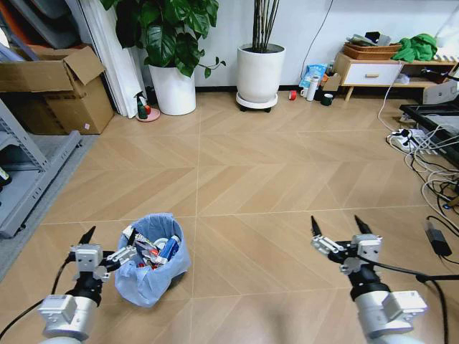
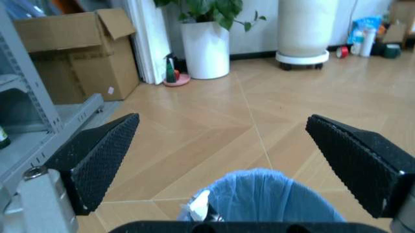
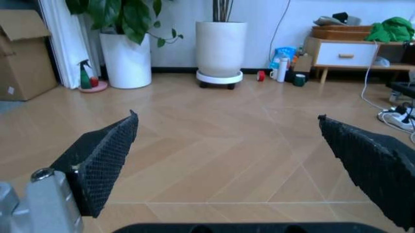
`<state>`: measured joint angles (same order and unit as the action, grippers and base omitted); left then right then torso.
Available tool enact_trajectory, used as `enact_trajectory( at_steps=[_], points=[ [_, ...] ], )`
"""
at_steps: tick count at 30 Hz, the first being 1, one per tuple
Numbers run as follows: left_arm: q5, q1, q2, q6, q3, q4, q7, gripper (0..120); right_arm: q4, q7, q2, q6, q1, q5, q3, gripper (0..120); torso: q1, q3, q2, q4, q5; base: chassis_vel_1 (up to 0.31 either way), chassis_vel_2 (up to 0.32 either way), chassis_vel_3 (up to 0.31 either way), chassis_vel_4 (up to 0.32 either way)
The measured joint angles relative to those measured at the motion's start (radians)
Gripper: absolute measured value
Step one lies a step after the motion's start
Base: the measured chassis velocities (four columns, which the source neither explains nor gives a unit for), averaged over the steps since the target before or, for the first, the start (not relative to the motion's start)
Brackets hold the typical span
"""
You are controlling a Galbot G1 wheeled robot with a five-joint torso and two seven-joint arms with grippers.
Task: Pick up the trash bin and place the garbage on the floor into it.
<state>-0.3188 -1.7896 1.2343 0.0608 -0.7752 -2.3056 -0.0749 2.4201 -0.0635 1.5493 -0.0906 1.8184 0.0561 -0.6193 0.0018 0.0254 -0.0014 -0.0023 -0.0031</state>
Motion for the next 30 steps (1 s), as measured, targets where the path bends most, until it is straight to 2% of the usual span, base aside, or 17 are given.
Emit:
enact_trajectory(
  at_steps=[30],
  points=[
    [-0.008, 0.005, 0.003, 0.008, 0.009, -0.005, -0.014, 100, 0.001, 0.007, 0.0, -0.002, -0.003, -0.005, 0.004, 100, 0.0, 0.0, 0.0, 0.0, 0.0, 0.0, 0.0, 0.0, 0.0]
  ],
)
